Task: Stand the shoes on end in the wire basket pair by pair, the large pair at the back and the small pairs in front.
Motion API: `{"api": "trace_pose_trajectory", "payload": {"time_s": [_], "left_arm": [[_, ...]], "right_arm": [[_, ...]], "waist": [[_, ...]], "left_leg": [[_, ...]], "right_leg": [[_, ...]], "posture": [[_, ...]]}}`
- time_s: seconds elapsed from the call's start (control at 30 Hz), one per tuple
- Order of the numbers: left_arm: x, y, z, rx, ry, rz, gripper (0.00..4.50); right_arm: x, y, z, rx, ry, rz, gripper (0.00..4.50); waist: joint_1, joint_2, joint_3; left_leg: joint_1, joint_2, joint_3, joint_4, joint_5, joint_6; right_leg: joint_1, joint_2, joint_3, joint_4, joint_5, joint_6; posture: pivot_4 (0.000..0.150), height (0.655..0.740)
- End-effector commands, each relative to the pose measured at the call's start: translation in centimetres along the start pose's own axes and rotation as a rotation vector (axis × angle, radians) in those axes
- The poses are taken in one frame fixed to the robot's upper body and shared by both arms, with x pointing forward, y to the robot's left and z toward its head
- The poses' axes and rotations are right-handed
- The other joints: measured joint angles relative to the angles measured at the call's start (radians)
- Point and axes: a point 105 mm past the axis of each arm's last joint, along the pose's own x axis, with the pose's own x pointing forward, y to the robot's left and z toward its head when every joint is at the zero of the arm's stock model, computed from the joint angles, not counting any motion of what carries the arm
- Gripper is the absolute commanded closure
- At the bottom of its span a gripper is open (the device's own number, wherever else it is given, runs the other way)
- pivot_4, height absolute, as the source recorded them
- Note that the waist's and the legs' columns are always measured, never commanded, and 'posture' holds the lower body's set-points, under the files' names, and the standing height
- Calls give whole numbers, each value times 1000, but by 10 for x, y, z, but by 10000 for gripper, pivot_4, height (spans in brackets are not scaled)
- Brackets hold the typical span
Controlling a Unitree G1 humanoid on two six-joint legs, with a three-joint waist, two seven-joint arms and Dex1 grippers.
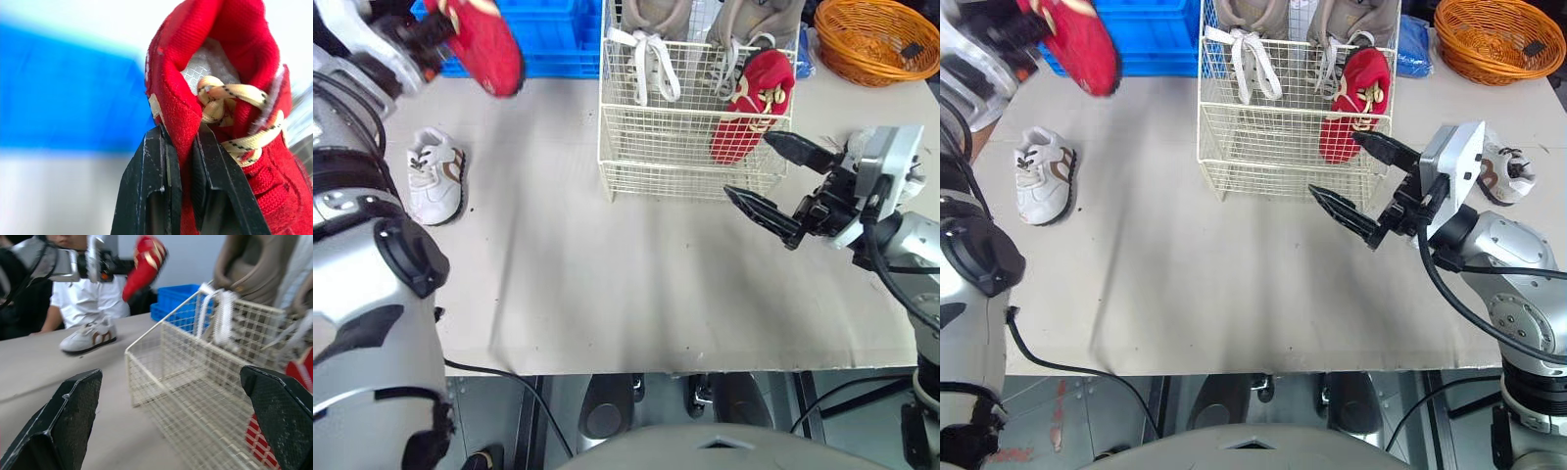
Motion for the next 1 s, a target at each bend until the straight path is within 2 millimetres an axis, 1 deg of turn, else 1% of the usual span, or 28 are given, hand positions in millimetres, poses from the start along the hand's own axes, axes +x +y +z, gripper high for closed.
{"api": "trace_pose_trajectory", "payload": {"time_s": [0.03,0.07,0.1,0.13,0.17,0.27,0.33,0.43,0.57,0.67,0.73,0.83,1.0], "left_arm": [[-4,-38,37,109,-213,-77,44851],[-3,-51,40,135,-260,-93,44851],[-3,-60,41,140,-297,-91,44851],[0,-72,39,141,-328,-94,44851],[3,-87,33,191,-353,-94,44851],[12,-122,18,275,-417,-86,44851],[16,-138,9,298,-450,-86,44851],[19,-146,-1,317,-461,-75,44851],[21,-152,-26,357,-457,-22,44851],[21,-152,-44,419,-445,10,44851],[20,-151,-55,407,-433,29,44851],[19,-159,-72,401,-422,14,44851],[22,-163,-89,434,-421,-7,44851]], "right_arm": [[-4,-10,19,-57,-75,-64,0],[-5,-12,20,-60,-86,-83,0],[-6,-14,21,-61,-94,-96,0],[-6,-16,22,-65,-99,-109,0],[-7,-18,23,-66,-107,-123,0],[-7,-20,24,-63,-122,-147,0],[-8,-21,24,-52,-132,-162,0],[-8,-20,23,-35,-141,-175,0],[-12,-20,21,-15,-151,-203,0],[-14,-19,18,-8,-151,-219,0],[-15,-18,17,-4,-152,-228,0],[-16,-18,16,-1,-156,-238,0],[-14,-18,16,5,-164,-244,0]], "waist": [[1,0,0],[1,0,0],[3,0,0],[3,0,0],[3,0,0],[12,0,-1],[22,0,-1],[19,0,-1],[21,0,-1],[24,0,-1],[24,0,-1],[25,1,-2],[27,2,-4]], "left_leg": [[0,0,0,0,0,0],[0,0,0,0,0,0],[0,0,0,0,0,0],[0,0,-1,1,0,0],[0,0,-1,1,0,0],[0,-2,-1,1,0,0],[1,-2,-1,1,0,0],[1,-2,-1,1,0,0],[1,-2,-1,-1,0,0],[1,-2,-1,-1,0,0],[1,-2,-1,0,0,0],[1,-2,-1,0,0,0],[2,-2,-2,0,0,0]], "right_leg": [[0,0,0,0,0,0],[1,0,0,0,0,0],[1,0,0,0,0,0],[1,0,-1,0,0,0],[1,0,-1,1,0,0],[2,0,-1,0,0,0],[2,0,-1,0,0,0],[2,0,-1,1,0,0],[2,0,0,1,0,0],[2,0,-1,0,0,0],[2,0,-1,0,0,0],[2,0,-1,0,0,0],[4,0,-2,1,0,0]], "posture": [[1500,6860],[1500,6860],[1500,6860],[1500,6860],[1500,6860],[1500,6860],[1500,6860],[1500,6860],[1500,6860],[1500,6860],[1500,6860],[1500,6860],[1500,6860]]}}
